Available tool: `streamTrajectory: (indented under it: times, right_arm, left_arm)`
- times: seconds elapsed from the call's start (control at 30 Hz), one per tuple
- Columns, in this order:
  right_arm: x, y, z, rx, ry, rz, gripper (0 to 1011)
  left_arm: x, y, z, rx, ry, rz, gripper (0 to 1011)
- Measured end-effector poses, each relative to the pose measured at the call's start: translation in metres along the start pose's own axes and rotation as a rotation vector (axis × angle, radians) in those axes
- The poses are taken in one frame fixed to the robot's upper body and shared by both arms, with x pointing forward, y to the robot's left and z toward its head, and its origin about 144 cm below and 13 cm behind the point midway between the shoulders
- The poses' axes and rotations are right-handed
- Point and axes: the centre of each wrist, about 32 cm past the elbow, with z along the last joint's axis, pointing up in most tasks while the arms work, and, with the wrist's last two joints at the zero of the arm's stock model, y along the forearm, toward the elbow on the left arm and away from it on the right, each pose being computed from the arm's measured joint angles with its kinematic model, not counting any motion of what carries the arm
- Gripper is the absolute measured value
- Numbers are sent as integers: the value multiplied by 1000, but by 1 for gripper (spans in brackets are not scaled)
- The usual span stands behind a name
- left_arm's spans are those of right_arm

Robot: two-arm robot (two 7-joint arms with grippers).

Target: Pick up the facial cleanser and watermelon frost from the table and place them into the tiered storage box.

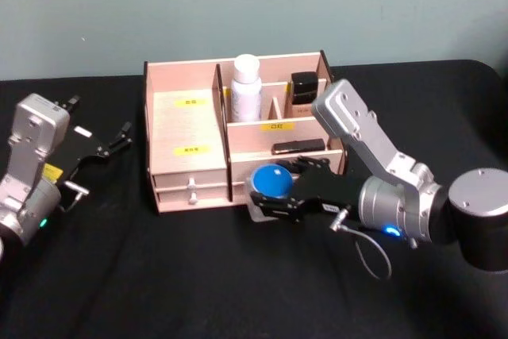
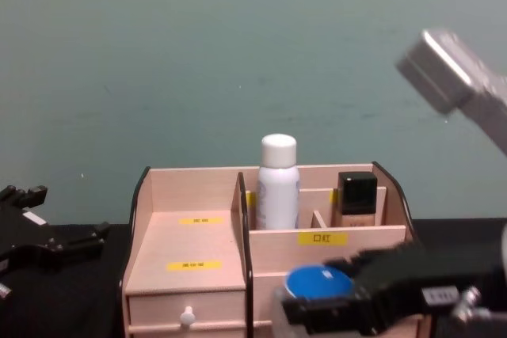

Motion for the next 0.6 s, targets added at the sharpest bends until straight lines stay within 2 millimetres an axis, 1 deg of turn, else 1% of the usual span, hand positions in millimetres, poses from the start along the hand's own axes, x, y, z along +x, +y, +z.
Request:
streamTrajectory:
  times: [0.03, 0.23, 0.3, 0.43, 0.6]
  right_arm:
    - [0, 0, 0, 0, 0, 0, 730]
    - [0, 5, 23, 45, -39, 39, 730]
    - [1, 10, 35, 63, -58, 54, 731]
    - [2, 17, 46, 76, -77, 64, 730]
    - [5, 30, 60, 91, -85, 78, 730]
  left_arm:
    - [0, 0, 0, 0, 0, 0, 1010]
    - [0, 0, 0, 0, 0, 0, 1010]
    - [0, 0, 0, 0, 0, 0, 1010]
    - [0, 0, 0, 0, 0, 0, 1010]
    - [0, 0, 0, 0, 0, 0, 1010]
